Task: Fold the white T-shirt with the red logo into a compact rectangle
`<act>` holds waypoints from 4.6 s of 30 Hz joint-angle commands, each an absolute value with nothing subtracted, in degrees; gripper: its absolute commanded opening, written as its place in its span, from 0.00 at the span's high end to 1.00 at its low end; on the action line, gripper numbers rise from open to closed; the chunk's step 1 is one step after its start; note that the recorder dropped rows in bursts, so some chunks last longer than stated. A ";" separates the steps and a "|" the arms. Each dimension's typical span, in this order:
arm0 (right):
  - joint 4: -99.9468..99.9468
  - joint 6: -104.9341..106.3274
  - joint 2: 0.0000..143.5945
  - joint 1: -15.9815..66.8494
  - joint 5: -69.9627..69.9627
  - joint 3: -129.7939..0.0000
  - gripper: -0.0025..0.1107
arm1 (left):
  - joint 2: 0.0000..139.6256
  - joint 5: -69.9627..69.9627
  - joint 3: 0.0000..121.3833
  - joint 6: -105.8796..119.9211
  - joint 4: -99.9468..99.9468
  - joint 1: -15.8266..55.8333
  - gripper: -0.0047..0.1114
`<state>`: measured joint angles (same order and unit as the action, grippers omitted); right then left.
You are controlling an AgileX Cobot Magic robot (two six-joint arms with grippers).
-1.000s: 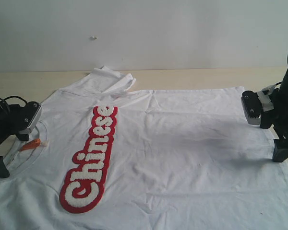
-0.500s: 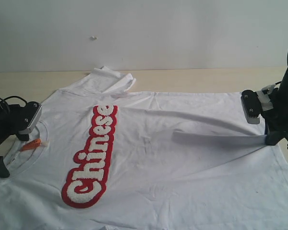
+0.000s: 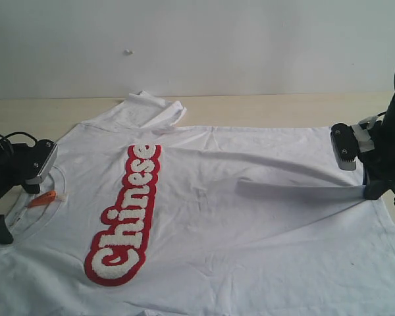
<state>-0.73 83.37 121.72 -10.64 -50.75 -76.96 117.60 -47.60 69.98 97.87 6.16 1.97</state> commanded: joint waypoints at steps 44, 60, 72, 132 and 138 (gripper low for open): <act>-0.31 83.24 123.83 -10.69 -49.48 -76.33 0.98 | 119.09 -44.68 69.45 97.88 3.60 1.70 0.05; 1.53 83.24 123.83 -10.69 -47.80 -76.33 0.98 | 119.09 -45.48 69.45 94.62 3.72 1.70 0.45; 1.53 83.24 123.83 -10.69 -47.80 -76.33 0.98 | 119.09 -49.25 69.45 94.72 3.58 1.70 0.95; 6.06 73.63 91.09 -10.69 -53.40 -76.44 0.98 | 90.46 -41.64 69.45 62.30 0.37 -2.21 0.96; 14.56 72.33 84.22 -10.69 -54.40 -76.44 0.98 | 81.91 -44.05 69.45 59.59 0.37 -2.92 0.96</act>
